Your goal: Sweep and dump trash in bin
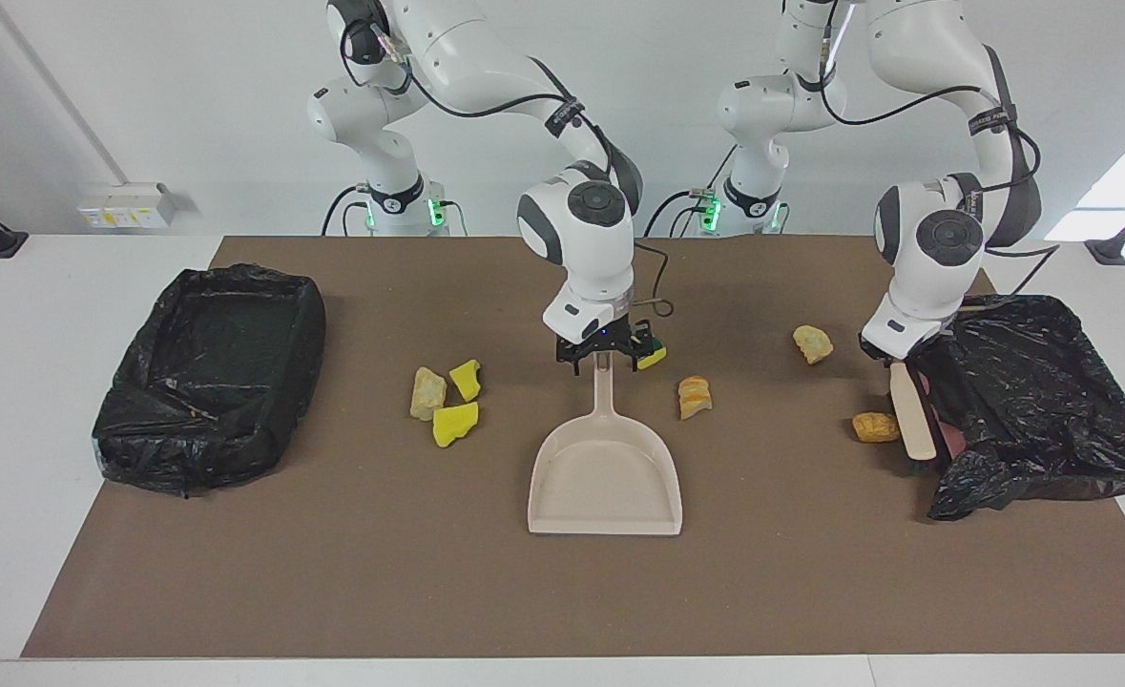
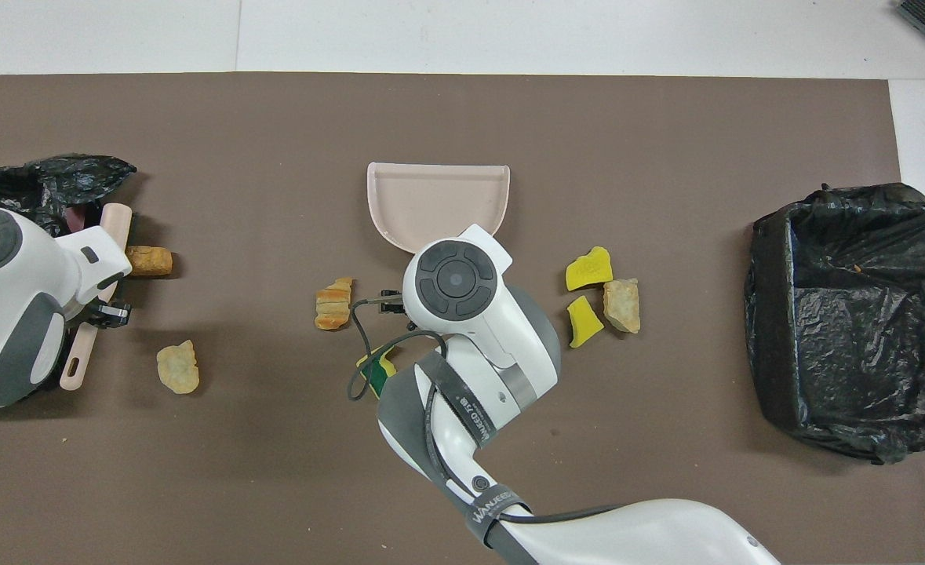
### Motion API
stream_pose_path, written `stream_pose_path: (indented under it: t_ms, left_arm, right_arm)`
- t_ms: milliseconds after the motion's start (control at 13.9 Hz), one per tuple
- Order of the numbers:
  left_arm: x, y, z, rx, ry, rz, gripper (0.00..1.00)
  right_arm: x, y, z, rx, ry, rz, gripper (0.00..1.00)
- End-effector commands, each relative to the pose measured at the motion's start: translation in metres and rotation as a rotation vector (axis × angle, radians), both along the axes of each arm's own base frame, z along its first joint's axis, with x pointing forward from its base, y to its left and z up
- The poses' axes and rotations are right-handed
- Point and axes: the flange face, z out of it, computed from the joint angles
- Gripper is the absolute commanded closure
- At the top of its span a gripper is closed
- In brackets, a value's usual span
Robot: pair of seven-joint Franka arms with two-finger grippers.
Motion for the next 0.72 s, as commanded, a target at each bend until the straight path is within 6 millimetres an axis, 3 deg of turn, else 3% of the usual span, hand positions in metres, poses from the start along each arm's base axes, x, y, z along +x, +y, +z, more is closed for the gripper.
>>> stream_pose_path:
  t_ms: [0, 72, 144, 215, 287, 503, 646]
  left_arm:
    - [-0.003, -0.008, -0.003, -0.054, 0.040, -0.133, 1.00]
    - [-0.003, -0.011, -0.004, -0.077, 0.059, -0.196, 1.00]
    - [-0.003, -0.016, -0.004, -0.101, 0.081, -0.270, 1.00]
    - [-0.003, -0.029, -0.004, -0.123, 0.088, -0.320, 1.00]
    - [-0.003, -0.039, -0.004, -0.145, 0.092, -0.346, 1.00]
    - [-0.009, -0.096, -0.004, -0.219, 0.094, -0.378, 1.00]
    - [-0.021, -0.130, -0.007, -0.239, 0.109, -0.402, 1.00]
  right_arm:
    - [0.000, -0.006, -0.008, -0.004, 0.011, 0.020, 0.20]
    - [0.000, -0.006, -0.008, -0.007, 0.012, 0.022, 0.39]
    - [0.000, -0.004, -0.006, -0.004, 0.009, 0.022, 0.88]
    - [-0.002, -0.001, -0.004, -0.001, 0.012, 0.007, 1.00]
    - [0.000, -0.003, -0.004, 0.000, 0.012, -0.009, 1.00]
    - [0.003, -0.006, -0.004, 0.000, -0.002, 0.003, 1.00]
    - [0.012, -0.020, 0.007, -0.001, -0.026, 0.133, 1.00]
